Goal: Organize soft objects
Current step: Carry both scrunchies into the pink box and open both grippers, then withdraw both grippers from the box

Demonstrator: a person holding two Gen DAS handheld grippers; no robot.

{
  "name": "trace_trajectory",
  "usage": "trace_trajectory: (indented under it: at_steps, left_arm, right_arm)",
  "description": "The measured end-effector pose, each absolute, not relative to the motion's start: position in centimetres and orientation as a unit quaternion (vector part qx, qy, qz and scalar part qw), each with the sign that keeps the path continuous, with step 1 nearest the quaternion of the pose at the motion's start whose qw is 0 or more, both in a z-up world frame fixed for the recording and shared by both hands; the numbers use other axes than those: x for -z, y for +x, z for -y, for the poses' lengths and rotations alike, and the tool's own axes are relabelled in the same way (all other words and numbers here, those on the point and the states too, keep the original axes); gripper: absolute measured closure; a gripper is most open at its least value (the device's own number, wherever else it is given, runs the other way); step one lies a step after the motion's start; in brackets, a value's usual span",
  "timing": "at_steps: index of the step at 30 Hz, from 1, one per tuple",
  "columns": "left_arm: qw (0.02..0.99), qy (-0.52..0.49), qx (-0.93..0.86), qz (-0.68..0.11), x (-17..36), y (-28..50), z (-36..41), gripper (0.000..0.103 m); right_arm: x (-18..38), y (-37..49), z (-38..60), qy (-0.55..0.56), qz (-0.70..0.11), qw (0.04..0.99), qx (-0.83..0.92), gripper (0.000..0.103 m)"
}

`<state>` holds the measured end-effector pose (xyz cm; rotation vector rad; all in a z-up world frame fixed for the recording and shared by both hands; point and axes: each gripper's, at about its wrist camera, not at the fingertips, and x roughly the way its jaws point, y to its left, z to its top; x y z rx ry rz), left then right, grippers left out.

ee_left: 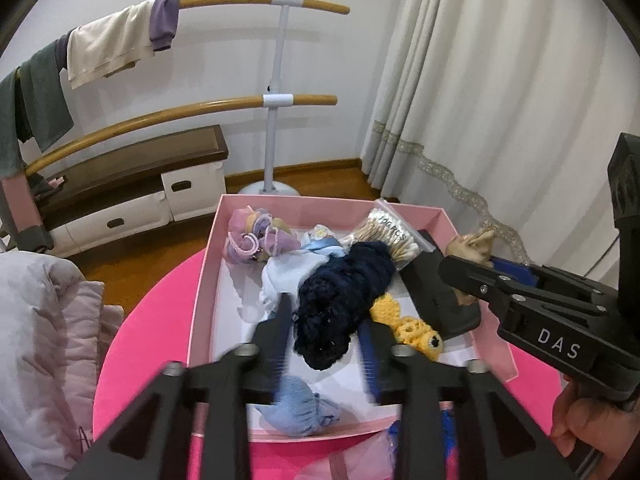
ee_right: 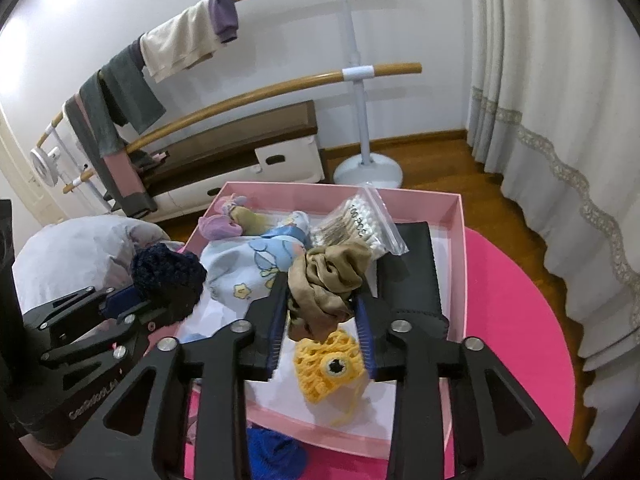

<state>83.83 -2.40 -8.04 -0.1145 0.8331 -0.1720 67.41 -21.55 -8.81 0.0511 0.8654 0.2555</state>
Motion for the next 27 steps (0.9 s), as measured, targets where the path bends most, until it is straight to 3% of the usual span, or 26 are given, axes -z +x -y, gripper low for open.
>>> trace_trajectory:
  at_steps: [1,4,6,8,10,17,27]
  left_arm:
    - [0.912,-0.054,0.079,-0.4,8.0,83.9,2.3,0.049]
    - [0.919,-0.049,0.07,-0.386,7.9,83.7,1.9,0.038]
    - [0.922,-0.046,0.062,-0.38,7.8,83.4,1.7,0.029]
    - [0.926,-0.043,0.048,-0.371,7.5,83.1,1.3,0.017]
    - [0.932,-0.043,0.034,-0.359,7.1,82.4,0.8,0.001]
    - [0.949,-0.012,-0.001,-0.316,5.8,79.3,0.6,0.0]
    - [0.959,-0.014,0.002,-0.282,5.0,68.3,2.0,0.0]
  right_arm:
    - [8.9,67.5,21.7,0.027,-0.419,0.9,-0.122,0.065]
    - [8.9,67.3,22.0,0.032,-0.414,0.902,-0.116,0.049]
    - [8.8,67.1,22.3,0.037,-0.409,0.905,-0.113,0.035]
    - [8.4,66.9,22.5,0.041,-0.4,0.909,-0.107,0.009]
    - [8.0,66.4,22.7,0.04,-0.389,0.915,-0.095,0.0]
    - [6.5,64.1,22.8,0.044,-0.372,0.924,-0.075,0.0]
    - [3.3,57.7,22.2,0.052,-0.332,0.939,-0.077,0.0]
